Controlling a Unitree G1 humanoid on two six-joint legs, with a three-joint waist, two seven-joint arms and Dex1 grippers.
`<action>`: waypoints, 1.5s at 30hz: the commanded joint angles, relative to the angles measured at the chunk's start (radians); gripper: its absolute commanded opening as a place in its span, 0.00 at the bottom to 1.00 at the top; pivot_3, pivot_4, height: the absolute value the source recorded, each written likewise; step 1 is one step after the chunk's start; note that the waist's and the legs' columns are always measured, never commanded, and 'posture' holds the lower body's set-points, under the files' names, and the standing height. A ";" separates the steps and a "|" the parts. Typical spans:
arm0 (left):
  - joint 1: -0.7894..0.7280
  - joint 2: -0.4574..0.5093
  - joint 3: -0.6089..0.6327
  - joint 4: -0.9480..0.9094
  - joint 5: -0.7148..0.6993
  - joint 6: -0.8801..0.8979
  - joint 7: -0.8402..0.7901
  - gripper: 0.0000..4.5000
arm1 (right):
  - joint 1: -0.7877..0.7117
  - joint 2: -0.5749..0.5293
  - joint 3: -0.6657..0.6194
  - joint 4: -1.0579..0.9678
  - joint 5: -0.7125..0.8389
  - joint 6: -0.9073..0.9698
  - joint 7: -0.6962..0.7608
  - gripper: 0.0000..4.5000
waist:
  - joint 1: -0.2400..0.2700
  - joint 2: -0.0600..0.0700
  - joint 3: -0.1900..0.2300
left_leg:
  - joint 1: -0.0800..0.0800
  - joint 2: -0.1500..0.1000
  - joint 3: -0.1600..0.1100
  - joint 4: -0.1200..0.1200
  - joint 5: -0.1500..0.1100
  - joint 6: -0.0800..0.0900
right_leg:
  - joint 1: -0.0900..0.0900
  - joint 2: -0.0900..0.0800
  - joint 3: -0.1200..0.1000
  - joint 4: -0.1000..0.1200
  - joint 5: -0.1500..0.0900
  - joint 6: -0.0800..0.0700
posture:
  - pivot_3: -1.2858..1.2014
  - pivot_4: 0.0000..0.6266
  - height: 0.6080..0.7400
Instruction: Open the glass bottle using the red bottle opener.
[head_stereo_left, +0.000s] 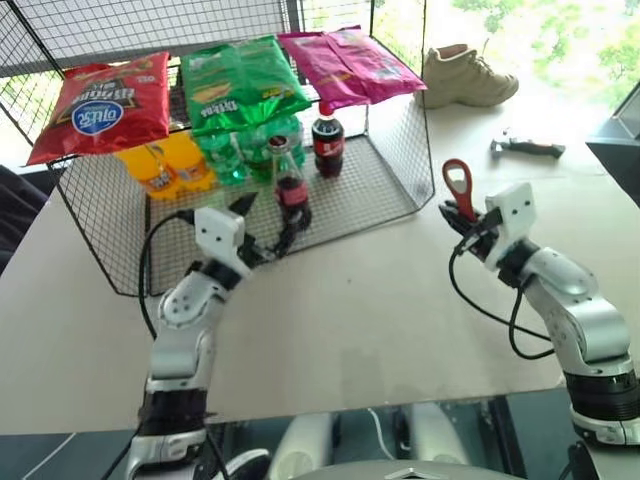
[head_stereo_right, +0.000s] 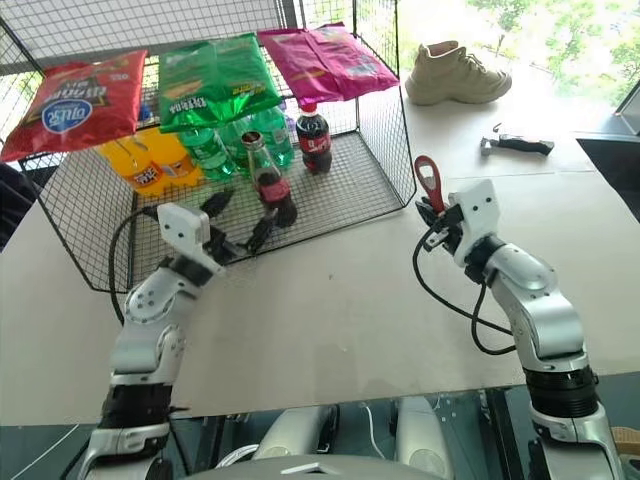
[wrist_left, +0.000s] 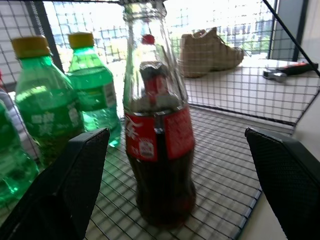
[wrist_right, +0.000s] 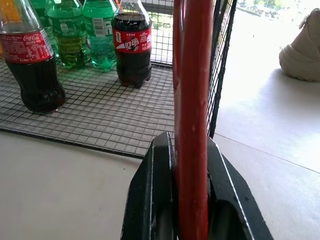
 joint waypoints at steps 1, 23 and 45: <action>-0.050 -0.006 0.000 0.065 0.016 -0.049 0.011 1.00 | -0.006 0.013 -0.019 -0.029 -0.006 -0.025 -0.014 0.00 | -0.002 0.000 0.000 | 0.000 0.000 0.000 0.000 0.000 0.000 | 0.000 0.000 0.000 0.000 0.000 0.000 | 0.52 0.24 1.00; -0.429 -0.063 0.002 0.691 0.021 -0.226 -0.098 0.67 | 0.028 0.063 -0.004 -0.084 -0.053 -0.031 -0.057 0.00 | -0.013 0.000 0.000 | -0.001 -0.001 0.000 0.004 0.000 0.000 | 0.000 0.001 -0.001 0.002 0.000 0.001 | 0.52 0.24 1.00; -0.097 -0.018 -0.189 0.031 -0.118 0.126 -0.366 0.64 | -0.014 0.081 0.010 -0.023 -0.077 -0.072 -0.045 0.00 | -0.026 0.000 0.000 | -0.001 0.000 0.000 0.012 0.000 0.001 | 0.000 0.001 0.001 0.010 0.000 0.001 | 0.52 0.24 1.00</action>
